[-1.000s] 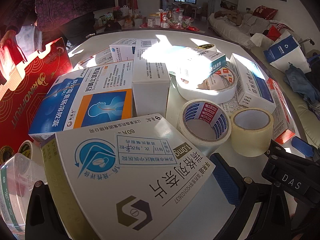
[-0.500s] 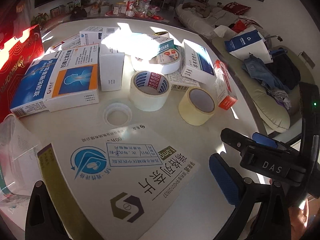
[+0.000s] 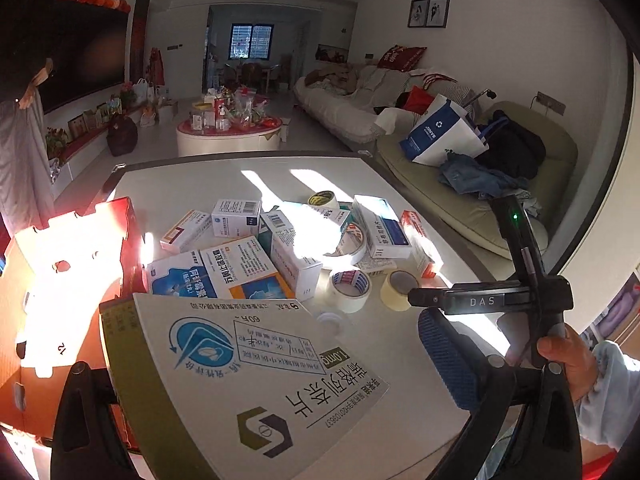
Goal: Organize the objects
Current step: 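Move the right gripper toward the white box while the left gripper approaches the clear container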
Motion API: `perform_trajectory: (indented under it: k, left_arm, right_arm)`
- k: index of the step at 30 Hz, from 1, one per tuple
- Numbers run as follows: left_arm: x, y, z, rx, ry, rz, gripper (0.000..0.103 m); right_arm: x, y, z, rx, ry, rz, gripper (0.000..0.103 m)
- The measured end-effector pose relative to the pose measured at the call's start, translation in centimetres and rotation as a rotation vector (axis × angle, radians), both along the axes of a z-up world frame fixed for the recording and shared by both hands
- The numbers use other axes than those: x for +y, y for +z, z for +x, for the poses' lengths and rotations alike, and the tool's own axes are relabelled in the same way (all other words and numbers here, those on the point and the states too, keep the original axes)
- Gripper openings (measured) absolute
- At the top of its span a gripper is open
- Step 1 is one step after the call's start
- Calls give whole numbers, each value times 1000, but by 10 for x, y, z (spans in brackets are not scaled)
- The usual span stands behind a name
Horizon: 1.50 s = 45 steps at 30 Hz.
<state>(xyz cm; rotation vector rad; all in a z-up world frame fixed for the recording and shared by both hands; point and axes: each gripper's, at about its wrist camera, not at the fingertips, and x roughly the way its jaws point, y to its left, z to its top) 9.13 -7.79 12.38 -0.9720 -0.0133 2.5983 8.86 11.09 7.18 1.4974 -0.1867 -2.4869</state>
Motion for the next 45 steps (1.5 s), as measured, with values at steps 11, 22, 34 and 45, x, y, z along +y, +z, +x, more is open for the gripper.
perform_trajectory:
  k: [11, 22, 34, 45]
  left_arm:
    - [-12, -31, 3, -53, -59, 40, 103]
    - [7, -25, -84, -487, -318, 743, 103]
    - [-19, -57, -94, -915, -84, 913, 103]
    - [7, -7, -71, -641, -114, 349, 103]
  right_arm:
    - [-30, -19, -13, 22, 89, 108, 103]
    - [17, -13, -4, -25, -8, -86, 103]
    - [4, -27, 16, 2, -12, 52, 103]
    - [11, -14, 24, -11, -6, -8, 103]
